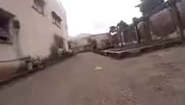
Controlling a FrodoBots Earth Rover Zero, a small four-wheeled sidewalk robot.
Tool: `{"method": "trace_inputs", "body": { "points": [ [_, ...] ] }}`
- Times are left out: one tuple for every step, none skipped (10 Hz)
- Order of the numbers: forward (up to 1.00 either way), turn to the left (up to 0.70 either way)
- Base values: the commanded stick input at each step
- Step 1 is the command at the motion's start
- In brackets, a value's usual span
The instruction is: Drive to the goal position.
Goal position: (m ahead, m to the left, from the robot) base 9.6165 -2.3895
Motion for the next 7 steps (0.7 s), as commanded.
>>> {"method": "trace_inputs", "body": {
  "points": [
    [0.70,0.00],
    [0.70,0.00],
    [0.70,0.02],
    [0.70,0.04],
    [0.70,0.03],
    [0.70,0.03],
    [0.70,0.02]
  ]
}}
